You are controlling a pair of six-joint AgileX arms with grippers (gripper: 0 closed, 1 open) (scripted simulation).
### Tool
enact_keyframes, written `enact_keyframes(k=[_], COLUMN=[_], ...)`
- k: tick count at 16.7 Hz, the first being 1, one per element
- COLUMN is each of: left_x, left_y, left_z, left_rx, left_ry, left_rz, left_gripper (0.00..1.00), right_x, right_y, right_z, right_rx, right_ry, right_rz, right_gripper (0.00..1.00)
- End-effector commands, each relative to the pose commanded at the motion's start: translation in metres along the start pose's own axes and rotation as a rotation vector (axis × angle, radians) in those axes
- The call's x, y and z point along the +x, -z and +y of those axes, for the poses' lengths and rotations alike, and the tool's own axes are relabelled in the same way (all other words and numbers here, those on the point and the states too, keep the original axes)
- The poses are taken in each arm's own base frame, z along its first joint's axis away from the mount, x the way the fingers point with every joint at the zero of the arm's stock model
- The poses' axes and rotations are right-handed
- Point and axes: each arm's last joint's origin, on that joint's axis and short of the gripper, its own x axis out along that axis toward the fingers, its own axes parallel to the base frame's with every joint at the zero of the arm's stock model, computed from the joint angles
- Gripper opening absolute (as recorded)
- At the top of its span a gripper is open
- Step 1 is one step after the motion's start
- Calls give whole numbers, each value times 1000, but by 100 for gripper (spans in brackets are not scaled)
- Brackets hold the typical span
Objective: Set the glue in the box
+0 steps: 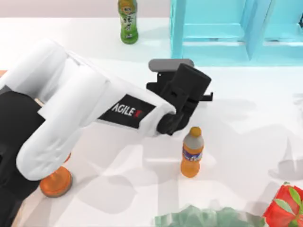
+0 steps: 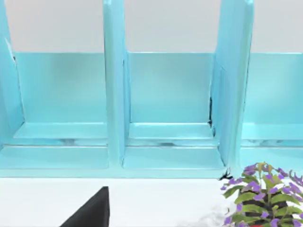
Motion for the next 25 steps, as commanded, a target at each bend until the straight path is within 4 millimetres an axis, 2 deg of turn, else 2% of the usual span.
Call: enact_keyframes(k=[8, 10, 12, 14, 16, 18, 21, 25], left_x=[0, 1, 2, -5, -20, -37, -54, -57], left_y=[-1, -6, -26, -55, -82, -96, -89, -83], left_z=[0, 4, 14, 19, 18, 13, 2, -2], left_rx=[0, -16, -61, -100, -116, -94, -22, 0], left_ry=[1, -14, -44, -56, -46, -30, -7, 1], left_rz=[-1, -9, -39, -76, -102, -89, -22, -1], left_gripper=[0, 0, 0, 0, 0, 0, 0, 0], right_x=[0, 0, 0, 0, 0, 0, 0, 0], right_y=[0, 0, 0, 0, 0, 0, 0, 0], right_z=[0, 0, 0, 0, 0, 0, 0, 0], right_rx=[0, 0, 0, 0, 0, 0, 0, 0], right_ry=[0, 0, 0, 0, 0, 0, 0, 0], right_rz=[0, 0, 0, 0, 0, 0, 0, 0], right_gripper=[100, 100, 100, 100, 100, 100, 100, 100])
